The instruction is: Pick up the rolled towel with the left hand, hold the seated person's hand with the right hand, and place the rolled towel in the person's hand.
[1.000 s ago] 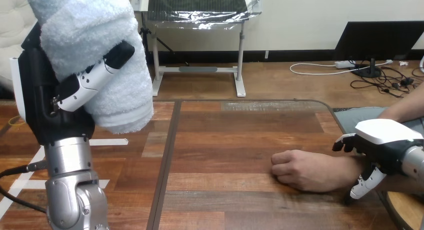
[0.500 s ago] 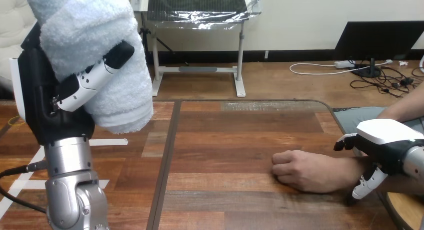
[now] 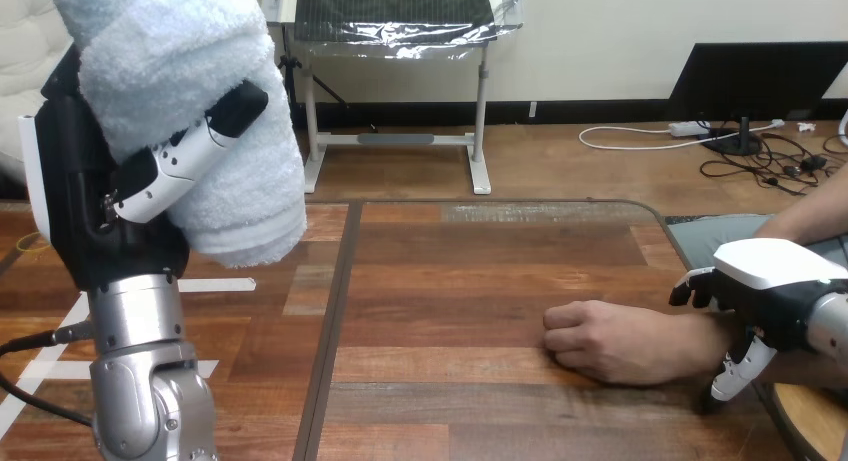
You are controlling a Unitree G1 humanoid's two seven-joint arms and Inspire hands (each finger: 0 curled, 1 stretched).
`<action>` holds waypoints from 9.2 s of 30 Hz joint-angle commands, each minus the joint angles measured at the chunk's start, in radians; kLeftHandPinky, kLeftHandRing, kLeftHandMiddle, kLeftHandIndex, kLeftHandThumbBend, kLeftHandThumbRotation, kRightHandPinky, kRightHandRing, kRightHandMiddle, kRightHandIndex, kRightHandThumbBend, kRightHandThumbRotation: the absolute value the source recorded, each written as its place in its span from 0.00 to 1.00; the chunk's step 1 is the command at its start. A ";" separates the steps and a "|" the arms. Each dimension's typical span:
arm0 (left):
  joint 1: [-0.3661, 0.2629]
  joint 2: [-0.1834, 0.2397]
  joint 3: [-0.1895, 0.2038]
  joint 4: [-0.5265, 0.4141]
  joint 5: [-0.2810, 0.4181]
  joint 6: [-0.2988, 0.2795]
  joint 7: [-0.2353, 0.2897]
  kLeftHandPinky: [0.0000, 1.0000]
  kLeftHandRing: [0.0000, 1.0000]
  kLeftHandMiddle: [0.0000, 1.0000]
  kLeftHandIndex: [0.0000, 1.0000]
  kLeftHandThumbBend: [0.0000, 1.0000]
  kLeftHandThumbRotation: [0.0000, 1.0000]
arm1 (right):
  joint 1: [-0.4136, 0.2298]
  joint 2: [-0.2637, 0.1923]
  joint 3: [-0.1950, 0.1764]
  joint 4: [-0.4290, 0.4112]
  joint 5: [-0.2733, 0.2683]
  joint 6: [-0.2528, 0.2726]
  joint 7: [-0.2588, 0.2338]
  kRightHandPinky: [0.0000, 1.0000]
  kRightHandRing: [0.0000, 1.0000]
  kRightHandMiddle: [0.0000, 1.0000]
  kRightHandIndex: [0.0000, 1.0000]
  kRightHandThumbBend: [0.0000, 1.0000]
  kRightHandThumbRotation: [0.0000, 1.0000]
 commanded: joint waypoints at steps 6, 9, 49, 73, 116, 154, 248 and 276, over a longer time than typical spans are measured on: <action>-0.043 -0.007 -0.005 -0.066 -0.007 0.003 0.005 0.22 0.27 0.34 0.38 0.53 0.00 | -0.022 -0.021 -0.020 0.001 0.000 0.024 -0.004 0.57 0.74 0.79 0.80 1.00 0.15; -0.043 -0.005 -0.005 -0.064 -0.003 -0.001 0.003 0.22 0.27 0.34 0.38 0.53 0.00 | -0.022 -0.022 -0.020 0.002 0.002 0.022 -0.005 0.57 0.73 0.79 0.80 1.00 0.15; -0.042 -0.003 -0.006 -0.057 0.003 -0.006 -0.001 0.22 0.28 0.34 0.38 0.53 0.00 | -0.024 -0.026 -0.019 0.006 -0.001 0.019 0.002 0.58 0.75 0.80 0.80 1.00 0.18; -0.045 -0.005 -0.010 -0.050 0.005 -0.011 -0.006 0.22 0.28 0.34 0.38 0.54 0.00 | -0.022 -0.039 -0.029 -0.003 0.018 0.007 0.033 0.60 0.78 0.82 0.82 1.00 0.30; -0.050 -0.001 -0.003 -0.054 0.000 -0.008 -0.008 0.22 0.27 0.34 0.38 0.54 0.00 | -0.027 -0.036 -0.026 -0.017 0.006 0.018 0.040 0.61 0.78 0.82 0.82 1.00 0.26; -0.048 -0.004 -0.006 -0.054 0.005 -0.009 -0.007 0.21 0.27 0.34 0.38 0.52 0.00 | -0.023 -0.037 -0.026 -0.022 0.005 0.025 0.048 0.59 0.78 0.82 0.83 1.00 0.26; -0.044 -0.008 -0.009 -0.060 -0.001 -0.004 -0.004 0.21 0.27 0.33 0.38 0.52 0.00 | -0.021 -0.034 -0.024 -0.010 -0.005 0.026 0.007 0.57 0.77 0.81 0.80 0.98 0.22; -0.044 -0.008 -0.005 -0.059 0.006 -0.006 0.001 0.22 0.27 0.33 0.38 0.54 0.00 | -0.027 -0.034 -0.023 -0.002 -0.005 0.008 0.005 0.54 0.76 0.80 0.80 0.94 0.25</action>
